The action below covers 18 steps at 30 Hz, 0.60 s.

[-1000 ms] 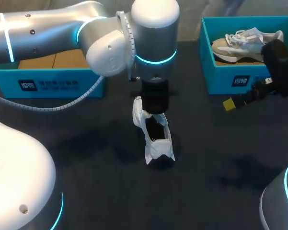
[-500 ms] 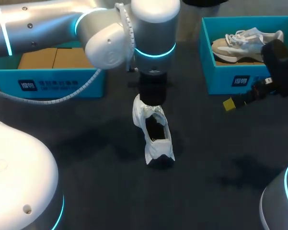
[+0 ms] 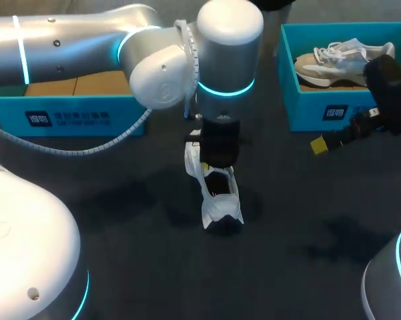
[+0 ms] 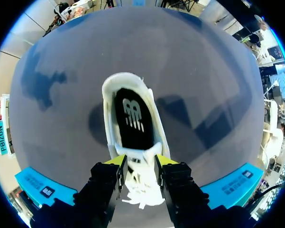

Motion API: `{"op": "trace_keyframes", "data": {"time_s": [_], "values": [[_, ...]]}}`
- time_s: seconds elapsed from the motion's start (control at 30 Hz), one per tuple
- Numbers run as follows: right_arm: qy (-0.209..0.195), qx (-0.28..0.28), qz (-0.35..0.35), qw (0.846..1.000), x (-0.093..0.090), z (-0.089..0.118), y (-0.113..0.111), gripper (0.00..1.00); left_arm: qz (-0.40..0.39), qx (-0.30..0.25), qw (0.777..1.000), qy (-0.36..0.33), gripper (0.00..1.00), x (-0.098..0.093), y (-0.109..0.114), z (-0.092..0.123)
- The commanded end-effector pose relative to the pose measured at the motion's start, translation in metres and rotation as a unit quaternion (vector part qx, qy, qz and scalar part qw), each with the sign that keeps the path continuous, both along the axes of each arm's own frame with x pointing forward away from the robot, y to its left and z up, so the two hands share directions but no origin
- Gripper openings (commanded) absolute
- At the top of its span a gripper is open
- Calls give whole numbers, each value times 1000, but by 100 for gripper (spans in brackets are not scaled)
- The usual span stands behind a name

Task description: Take the shoe out of the shoebox, open the shoe tongue, remove and reinsert the insole, then place the shoe into the shoebox

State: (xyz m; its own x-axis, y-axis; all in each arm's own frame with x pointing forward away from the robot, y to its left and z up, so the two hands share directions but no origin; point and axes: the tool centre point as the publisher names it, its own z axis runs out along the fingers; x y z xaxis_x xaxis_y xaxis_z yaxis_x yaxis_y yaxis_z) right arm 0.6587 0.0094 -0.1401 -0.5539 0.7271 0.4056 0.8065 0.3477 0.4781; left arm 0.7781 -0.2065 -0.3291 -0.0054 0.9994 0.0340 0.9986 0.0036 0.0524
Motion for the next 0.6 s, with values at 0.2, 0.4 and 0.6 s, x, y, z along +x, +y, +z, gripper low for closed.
{"op": "trace_keyframes", "data": {"time_s": [0.2, 0.4, 0.6], "values": [[2, -2, 0, 1000, 3, 0, 2, 100, 50, -8, 999, -8, 38, 6, 9, 23], [2, -2, 0, 1000, 3, 0, 2, 100, 101, 12, 995, -16, 38, 14, 10, 16], [2, -2, 0, 1000, 3, 0, 2, 100, 235, -4, 972, 1, 42, 14, 17, 27]]}}
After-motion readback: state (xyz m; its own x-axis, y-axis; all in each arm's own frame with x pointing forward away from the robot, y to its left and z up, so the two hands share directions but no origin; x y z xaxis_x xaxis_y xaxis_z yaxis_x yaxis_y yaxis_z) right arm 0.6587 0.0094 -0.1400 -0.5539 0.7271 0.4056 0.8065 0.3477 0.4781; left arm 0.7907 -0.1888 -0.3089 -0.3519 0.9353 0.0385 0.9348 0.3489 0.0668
